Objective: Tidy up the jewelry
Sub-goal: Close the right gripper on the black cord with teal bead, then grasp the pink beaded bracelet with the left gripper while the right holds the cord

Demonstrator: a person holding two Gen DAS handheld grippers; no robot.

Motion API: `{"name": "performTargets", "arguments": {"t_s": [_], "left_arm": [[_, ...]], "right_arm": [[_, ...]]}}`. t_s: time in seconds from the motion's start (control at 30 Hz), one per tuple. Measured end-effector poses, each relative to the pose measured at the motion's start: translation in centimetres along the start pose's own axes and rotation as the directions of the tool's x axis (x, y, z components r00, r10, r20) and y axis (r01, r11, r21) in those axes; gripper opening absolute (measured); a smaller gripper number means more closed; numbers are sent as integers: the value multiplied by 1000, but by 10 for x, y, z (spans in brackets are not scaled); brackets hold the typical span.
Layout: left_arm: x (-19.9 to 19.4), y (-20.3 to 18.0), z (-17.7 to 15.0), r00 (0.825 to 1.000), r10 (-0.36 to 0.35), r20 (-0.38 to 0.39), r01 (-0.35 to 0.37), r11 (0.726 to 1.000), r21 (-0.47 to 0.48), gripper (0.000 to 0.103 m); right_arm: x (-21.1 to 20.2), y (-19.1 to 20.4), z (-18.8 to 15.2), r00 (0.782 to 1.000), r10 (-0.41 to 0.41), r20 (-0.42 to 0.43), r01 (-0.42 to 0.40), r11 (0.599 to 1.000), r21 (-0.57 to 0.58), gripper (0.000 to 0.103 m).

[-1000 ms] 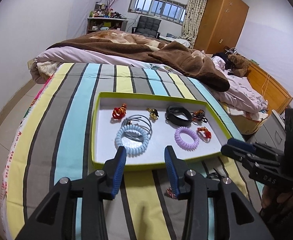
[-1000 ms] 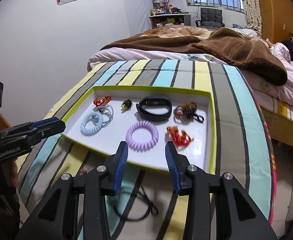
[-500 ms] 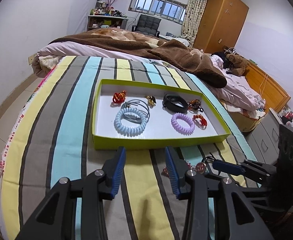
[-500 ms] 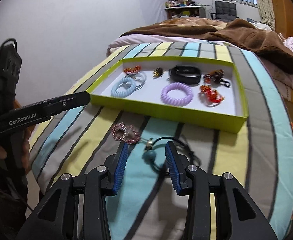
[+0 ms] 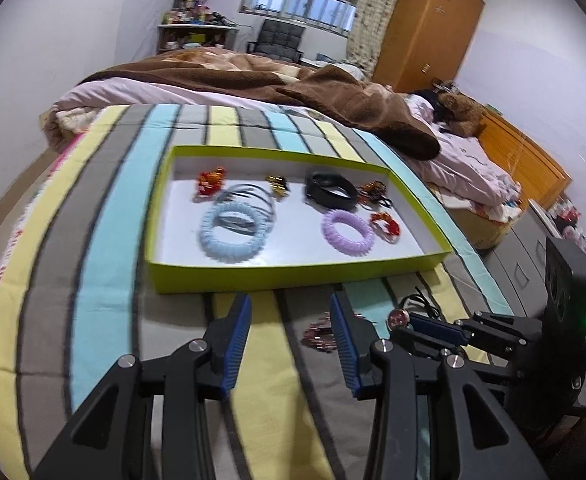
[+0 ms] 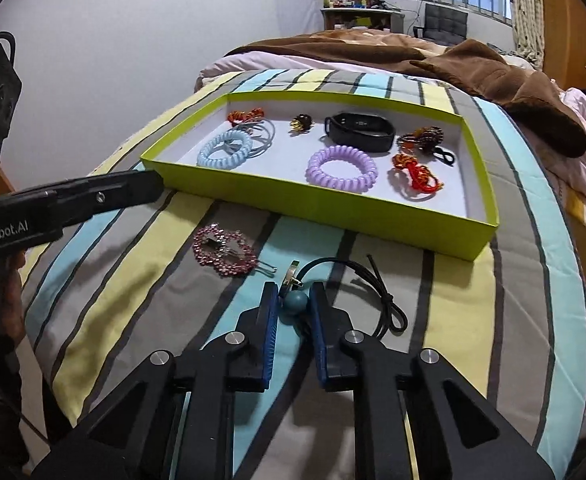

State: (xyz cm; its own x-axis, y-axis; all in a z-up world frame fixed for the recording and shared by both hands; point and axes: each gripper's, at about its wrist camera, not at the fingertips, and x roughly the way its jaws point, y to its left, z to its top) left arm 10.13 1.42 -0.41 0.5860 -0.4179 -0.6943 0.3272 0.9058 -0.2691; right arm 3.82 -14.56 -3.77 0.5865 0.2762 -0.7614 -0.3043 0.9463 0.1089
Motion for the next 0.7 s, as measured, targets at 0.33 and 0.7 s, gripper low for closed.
{"name": "performTargets", "arguments": {"t_s": [0.33,0.7], "left_arm": [[28,-32,-4,997,-17,-75,25,993,116,47],[37,-55,-18,990,-14,-142,42,980,194,49]], "right_arm": [[-13,-21,-3,1000,-6,18,5,999,45,16],[-22,-31,-7,1000,-6,30,4,998,61,16]]}}
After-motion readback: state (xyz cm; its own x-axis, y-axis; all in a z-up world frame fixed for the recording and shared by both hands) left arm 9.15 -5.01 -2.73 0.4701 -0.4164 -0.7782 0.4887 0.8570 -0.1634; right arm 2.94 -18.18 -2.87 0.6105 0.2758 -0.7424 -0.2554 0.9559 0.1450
